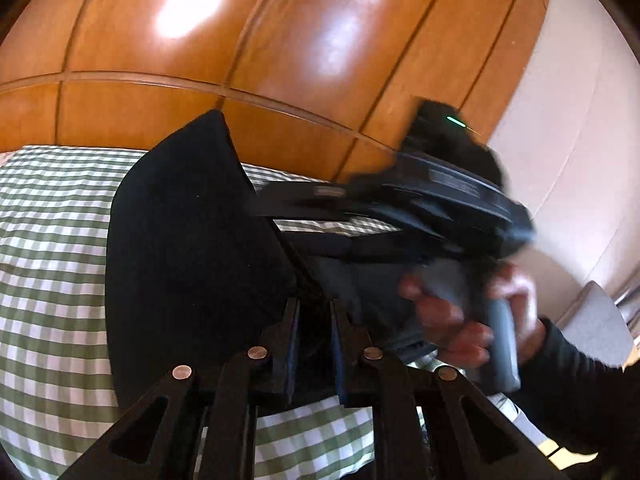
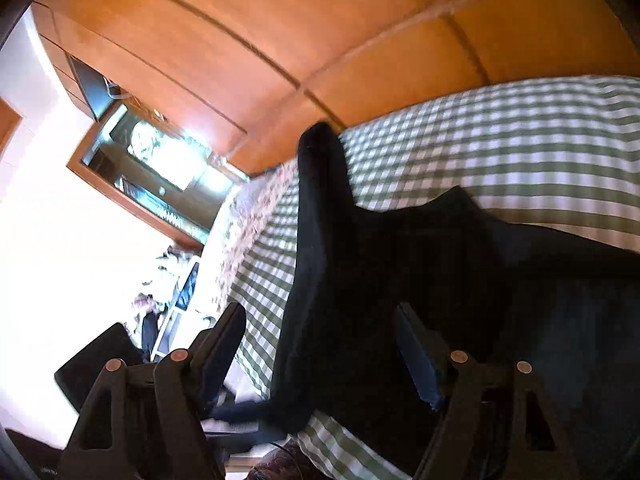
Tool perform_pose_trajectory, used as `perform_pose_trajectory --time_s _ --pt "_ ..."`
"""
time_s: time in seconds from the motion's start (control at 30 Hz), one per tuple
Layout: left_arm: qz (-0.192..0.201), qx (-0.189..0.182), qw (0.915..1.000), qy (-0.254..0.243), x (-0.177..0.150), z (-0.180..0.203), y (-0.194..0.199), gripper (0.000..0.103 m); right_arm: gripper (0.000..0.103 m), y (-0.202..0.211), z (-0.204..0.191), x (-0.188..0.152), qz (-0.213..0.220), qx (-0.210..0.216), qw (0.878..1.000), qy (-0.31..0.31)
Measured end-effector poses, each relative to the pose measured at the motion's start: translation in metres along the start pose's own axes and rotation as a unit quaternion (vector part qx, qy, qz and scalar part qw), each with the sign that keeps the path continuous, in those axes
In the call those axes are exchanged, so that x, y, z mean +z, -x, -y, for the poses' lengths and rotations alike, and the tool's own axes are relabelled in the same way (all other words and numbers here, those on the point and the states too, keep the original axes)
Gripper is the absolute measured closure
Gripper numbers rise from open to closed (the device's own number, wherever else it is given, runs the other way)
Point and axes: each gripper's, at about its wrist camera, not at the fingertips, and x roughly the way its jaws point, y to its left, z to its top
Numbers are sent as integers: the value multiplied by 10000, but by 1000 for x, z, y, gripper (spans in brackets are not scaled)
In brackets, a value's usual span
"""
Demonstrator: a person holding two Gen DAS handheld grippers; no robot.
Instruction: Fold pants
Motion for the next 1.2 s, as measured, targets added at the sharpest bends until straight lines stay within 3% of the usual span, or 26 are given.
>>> perform_pose_trajectory --time_s 0.03,0.1,0.13,0.17,0.27,0.3,0.37,0.4,0.5,0.6,0.9,1.2 --pt "-2 0 10000 -24 0 0 0 89 30 -12 -1 4 -152 -168 9997 53" --pt "-35 15 10000 -66 1 -2 0 89 63 -27 -5 9 -300 -374 9986 224" --pt "-85 -34 9999 -80 3 -4 3 89 86 -34 -7 9 -370 -450 9979 299" --pt "-106 -160 9998 -49 5 -6 8 89 88 -37 -9 10 -381 -501 9974 357" --pt "137 -627 9974 326 9 -27 39 83 89 -35 -18 15 -308 -498 9969 524" --pt "307 -827 9939 656 10 -44 56 80 89 -31 -21 17 -251 -459 9971 553" --pt "563 -897 9884 1090 9 -67 75 80 89 -20 -31 20 -120 -423 9967 682" --pt "701 -768 9858 1317 7 -82 85 80 89 -14 -37 23 -66 -405 9965 727" --pt "727 299 9847 1558 5 -116 94 81 89 6 -49 29 138 -327 9956 866" --pt "459 578 9836 1644 7 -134 77 81 89 31 -63 29 351 -286 9941 985" --pt "-140 211 9914 1286 15 -91 -1 80 89 113 -60 23 847 -660 9890 1013" --pt "-980 -345 9926 623 12 -31 -72 80 89 181 5 -7 1176 -1471 9815 328"
